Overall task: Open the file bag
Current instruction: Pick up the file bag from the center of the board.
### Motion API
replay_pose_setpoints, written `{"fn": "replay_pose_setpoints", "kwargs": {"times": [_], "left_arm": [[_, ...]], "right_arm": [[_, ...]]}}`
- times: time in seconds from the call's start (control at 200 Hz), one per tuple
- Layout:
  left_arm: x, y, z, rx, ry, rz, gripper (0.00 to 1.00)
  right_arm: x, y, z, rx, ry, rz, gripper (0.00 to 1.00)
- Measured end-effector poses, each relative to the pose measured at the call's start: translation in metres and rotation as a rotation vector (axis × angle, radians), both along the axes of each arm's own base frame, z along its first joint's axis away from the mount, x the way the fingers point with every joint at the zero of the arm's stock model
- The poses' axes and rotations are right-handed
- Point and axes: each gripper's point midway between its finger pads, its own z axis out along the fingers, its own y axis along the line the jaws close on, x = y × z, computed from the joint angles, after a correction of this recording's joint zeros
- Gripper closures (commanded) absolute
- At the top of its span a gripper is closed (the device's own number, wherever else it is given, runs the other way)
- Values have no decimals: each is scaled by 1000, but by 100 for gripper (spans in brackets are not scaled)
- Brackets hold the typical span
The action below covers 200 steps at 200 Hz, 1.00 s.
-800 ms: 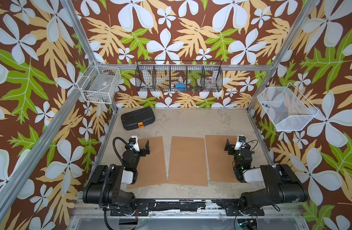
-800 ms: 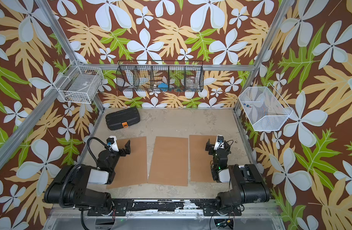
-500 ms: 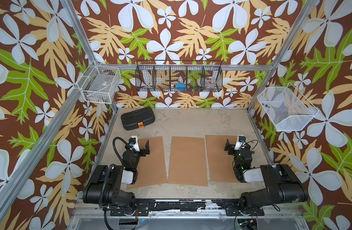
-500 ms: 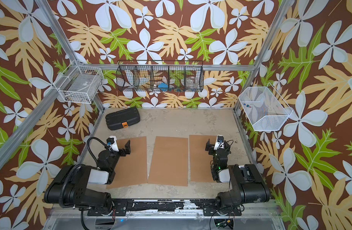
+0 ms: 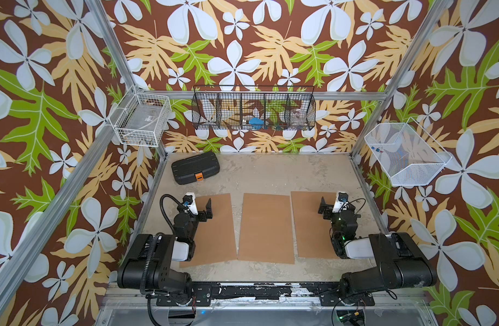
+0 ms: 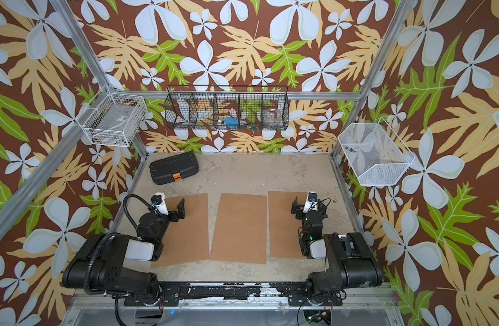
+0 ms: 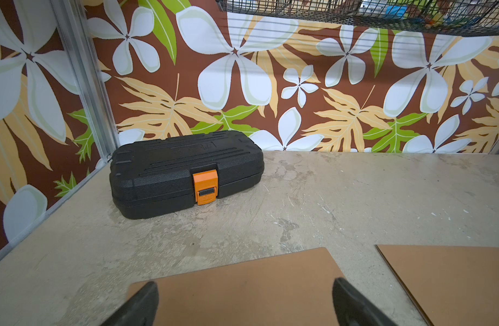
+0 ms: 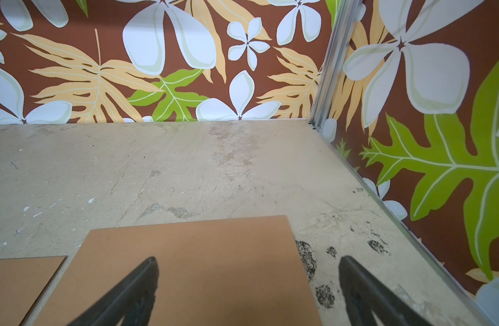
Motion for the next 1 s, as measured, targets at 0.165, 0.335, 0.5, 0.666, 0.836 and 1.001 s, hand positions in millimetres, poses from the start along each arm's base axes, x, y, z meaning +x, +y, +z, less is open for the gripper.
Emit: {"fn": "replay_pose_setpoints", "kwargs": {"times": [0.165, 0.335, 0.5, 0.666, 0.836, 1.001], "left_arm": [[0, 1, 0, 1, 0, 4, 0], [-4, 2, 5, 1, -15, 13, 0], [-3, 15, 53, -27, -123, 91, 0], [-19, 34, 73, -156, -186, 196, 0], [-9, 36, 76, -327, -142, 202, 0], [-11, 32, 79, -521, -137, 193, 0]], "right_arm": [[0, 0, 0, 0, 0, 0, 0], [0, 0, 0, 0, 0, 0, 0], [7, 0, 6, -1, 11, 1, 0], [89, 0, 103, 33, 6, -30, 0], [108, 1, 88, 127, 210, -57, 0], [79, 23, 40, 214, 431, 31, 0]]}}
